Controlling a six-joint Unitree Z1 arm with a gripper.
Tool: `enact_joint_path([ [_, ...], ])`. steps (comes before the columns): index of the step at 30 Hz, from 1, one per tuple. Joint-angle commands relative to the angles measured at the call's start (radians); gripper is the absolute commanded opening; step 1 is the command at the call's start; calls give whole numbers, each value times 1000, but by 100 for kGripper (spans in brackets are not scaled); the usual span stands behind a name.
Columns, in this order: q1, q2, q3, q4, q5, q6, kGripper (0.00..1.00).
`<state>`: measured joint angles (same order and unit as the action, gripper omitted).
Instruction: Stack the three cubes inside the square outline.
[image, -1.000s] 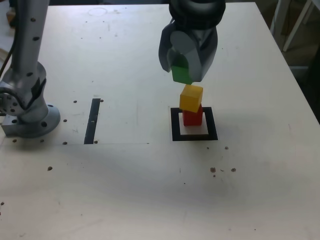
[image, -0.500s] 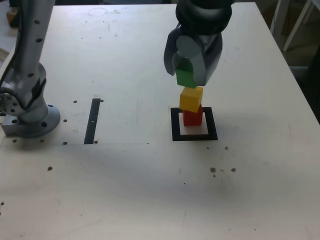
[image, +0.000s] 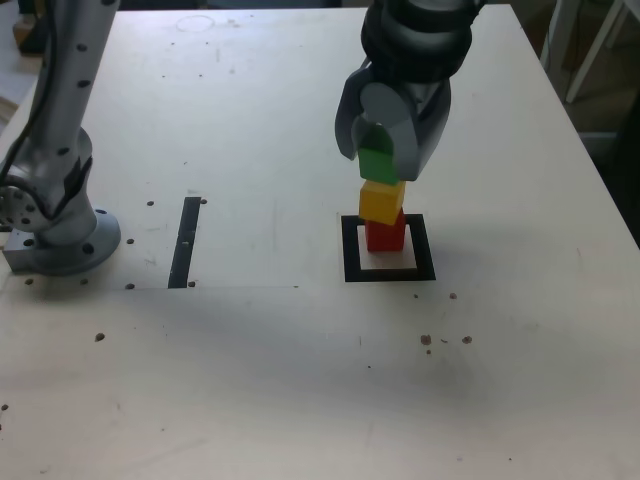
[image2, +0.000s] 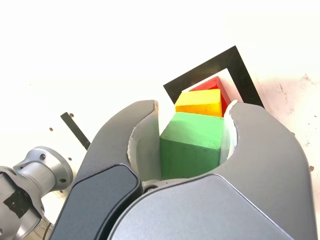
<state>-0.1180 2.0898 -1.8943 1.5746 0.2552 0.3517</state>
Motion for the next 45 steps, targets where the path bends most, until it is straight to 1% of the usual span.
enact_joint_path([
  [1,6,10,5,2,0,4,25],
  [5,9,15,6,-2,1,6,25],
  [6,9,16,6,-3,1,6,26],
  [7,9,17,5,-3,0,6,29],
  [9,9,20,5,-4,-1,7,47],
  [12,9,24,6,-5,-4,9,80],
  [13,9,24,7,-5,-4,10,88],
  [14,9,24,9,-5,-5,10,95],
  [15,9,24,11,-5,-5,10,98],
  [17,9,24,15,-6,-5,11,100],
  [25,9,0,25,-5,2,9,100],
  [30,9,-83,55,2,26,-19,100],
  [34,4,-161,106,7,32,-70,100],
  [38,0,-227,175,13,23,-141,100],
  [45,-11,-327,340,12,-20,-278,100],
])
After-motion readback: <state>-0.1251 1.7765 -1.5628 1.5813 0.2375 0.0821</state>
